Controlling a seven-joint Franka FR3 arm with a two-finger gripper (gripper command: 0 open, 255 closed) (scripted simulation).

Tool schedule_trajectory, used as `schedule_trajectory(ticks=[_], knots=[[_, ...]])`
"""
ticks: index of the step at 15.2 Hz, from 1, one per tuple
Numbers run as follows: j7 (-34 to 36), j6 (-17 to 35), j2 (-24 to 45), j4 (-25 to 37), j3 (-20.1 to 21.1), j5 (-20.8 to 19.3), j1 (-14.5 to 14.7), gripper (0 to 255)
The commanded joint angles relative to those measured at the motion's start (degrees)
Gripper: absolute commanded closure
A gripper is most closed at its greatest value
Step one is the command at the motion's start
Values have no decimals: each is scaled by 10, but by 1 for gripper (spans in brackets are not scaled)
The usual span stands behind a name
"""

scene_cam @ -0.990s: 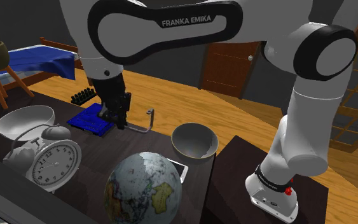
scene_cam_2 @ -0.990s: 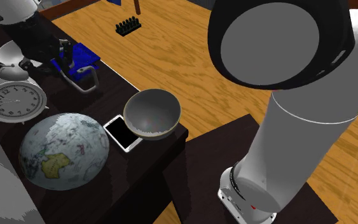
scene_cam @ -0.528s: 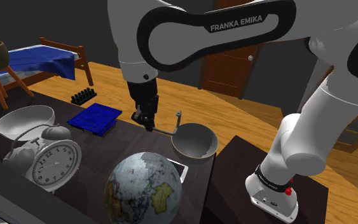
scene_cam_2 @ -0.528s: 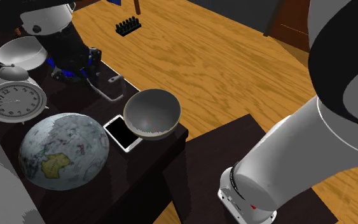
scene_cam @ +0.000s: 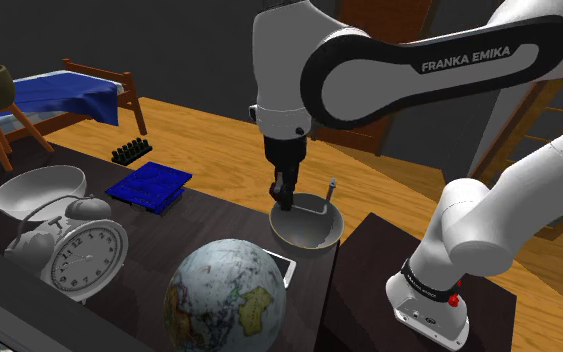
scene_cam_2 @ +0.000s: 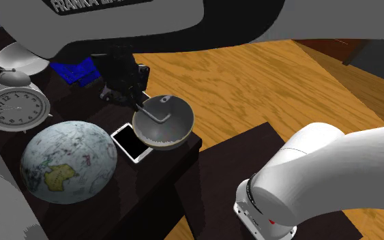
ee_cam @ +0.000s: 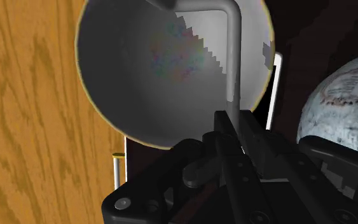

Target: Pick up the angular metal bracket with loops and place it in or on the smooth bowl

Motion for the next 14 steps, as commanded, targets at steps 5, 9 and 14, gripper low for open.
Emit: schedule_trajectory(ticks=[5,9,14], knots=[[-16,28,-44,-73,-8,10,5,255],[-17,60,-38,-99,-4,12,6,255],[-17,71,-35,-107,-2,13,6,255]])
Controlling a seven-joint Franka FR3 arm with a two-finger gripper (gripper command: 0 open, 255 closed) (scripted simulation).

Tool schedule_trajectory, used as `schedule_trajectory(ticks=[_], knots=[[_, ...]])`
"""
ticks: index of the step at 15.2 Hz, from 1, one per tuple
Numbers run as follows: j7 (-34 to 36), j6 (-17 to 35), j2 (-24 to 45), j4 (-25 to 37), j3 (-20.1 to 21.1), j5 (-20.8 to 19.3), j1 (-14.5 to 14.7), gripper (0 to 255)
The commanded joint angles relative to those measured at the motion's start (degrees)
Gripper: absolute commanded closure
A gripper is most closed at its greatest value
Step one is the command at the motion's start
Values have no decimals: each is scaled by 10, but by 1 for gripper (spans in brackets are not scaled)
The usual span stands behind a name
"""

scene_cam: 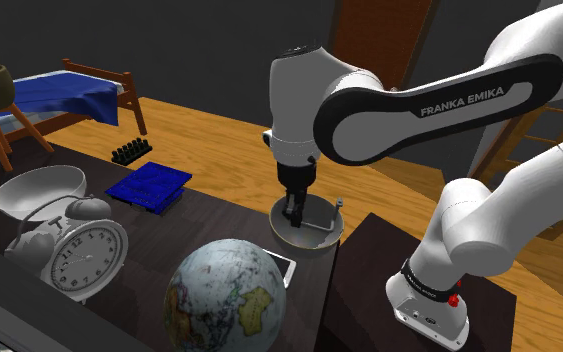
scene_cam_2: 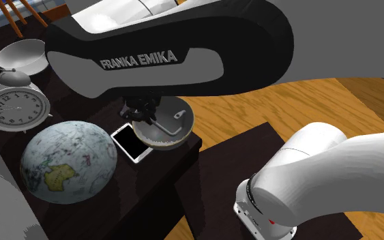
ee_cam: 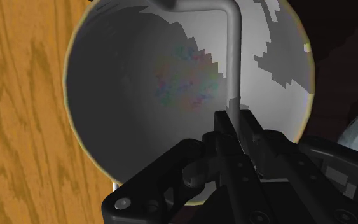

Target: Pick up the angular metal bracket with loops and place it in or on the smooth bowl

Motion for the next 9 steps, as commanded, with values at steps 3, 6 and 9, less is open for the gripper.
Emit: schedule_trajectory(ticks=[3,6,9], knots=[[0,1,0,-1,0,0,0,255],[0,1,0,0,0,0,0,0],[0,1,0,0,0,0,0,0]])
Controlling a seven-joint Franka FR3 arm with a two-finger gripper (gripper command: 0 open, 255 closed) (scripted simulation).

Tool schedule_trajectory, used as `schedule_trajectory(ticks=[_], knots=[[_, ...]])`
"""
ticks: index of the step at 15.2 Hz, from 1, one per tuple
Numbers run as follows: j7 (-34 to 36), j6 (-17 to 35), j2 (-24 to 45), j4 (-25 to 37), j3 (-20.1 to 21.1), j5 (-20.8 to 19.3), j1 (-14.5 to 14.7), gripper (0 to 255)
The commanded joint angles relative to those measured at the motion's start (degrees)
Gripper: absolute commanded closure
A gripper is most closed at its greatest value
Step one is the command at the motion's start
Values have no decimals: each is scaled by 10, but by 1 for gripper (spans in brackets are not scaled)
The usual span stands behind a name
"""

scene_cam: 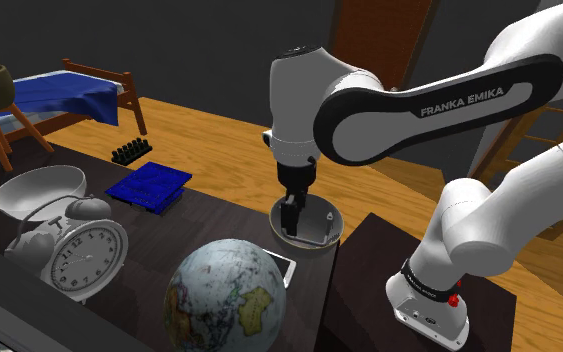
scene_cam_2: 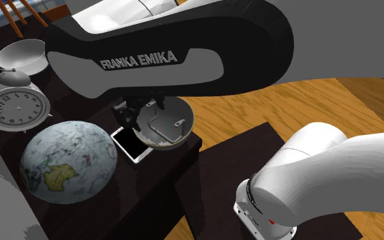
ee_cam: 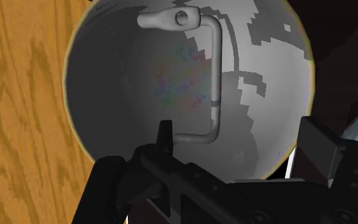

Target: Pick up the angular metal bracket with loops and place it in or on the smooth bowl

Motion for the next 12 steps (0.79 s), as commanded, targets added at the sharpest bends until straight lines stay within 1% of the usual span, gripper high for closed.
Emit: schedule_trajectory(ticks=[1,5,12], knots=[[0,0,0,0,0,0,0,0],[2,-73,-2,71,-9,-8,-4,0],[2,-73,-2,71,-9,-8,-4,0]])
